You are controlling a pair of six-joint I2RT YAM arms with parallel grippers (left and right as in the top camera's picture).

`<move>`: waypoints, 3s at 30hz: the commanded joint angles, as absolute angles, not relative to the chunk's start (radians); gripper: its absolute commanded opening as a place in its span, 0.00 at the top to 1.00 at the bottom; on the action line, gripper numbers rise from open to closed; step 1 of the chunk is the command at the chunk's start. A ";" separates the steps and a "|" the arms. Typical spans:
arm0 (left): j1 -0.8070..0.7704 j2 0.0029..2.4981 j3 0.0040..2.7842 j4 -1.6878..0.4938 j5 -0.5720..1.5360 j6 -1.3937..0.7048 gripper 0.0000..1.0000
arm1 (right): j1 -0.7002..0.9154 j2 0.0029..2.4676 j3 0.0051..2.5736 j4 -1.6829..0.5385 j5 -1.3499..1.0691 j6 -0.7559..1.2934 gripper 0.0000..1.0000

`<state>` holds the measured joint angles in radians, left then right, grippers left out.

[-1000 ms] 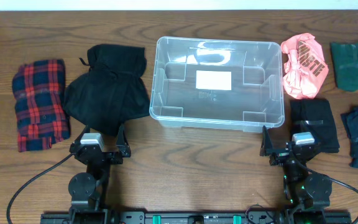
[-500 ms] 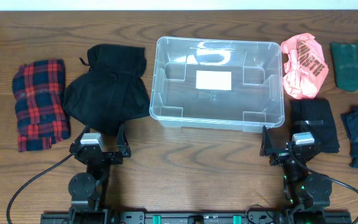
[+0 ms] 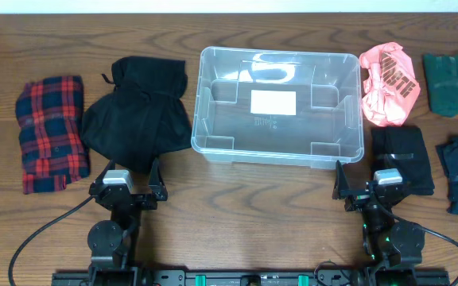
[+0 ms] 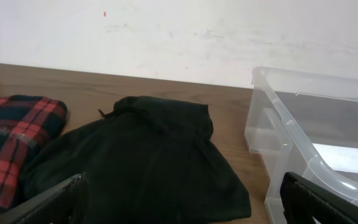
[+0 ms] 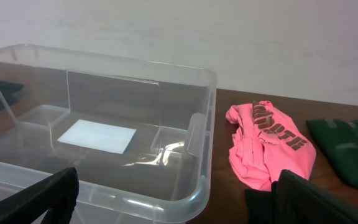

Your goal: Pack container

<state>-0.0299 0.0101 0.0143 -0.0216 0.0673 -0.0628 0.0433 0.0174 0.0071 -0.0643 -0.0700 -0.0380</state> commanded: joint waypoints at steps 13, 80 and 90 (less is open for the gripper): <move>-0.034 0.004 0.004 -0.064 0.075 -0.054 0.02 | 0.038 0.013 0.006 -0.068 -0.064 -0.050 0.01; -0.034 0.004 0.004 -0.064 0.075 -0.054 0.02 | 0.038 0.557 0.934 -0.889 -0.102 0.171 0.01; -0.034 0.004 0.004 -0.064 0.075 -0.054 0.02 | 0.038 1.029 1.215 -1.259 -0.165 0.147 0.37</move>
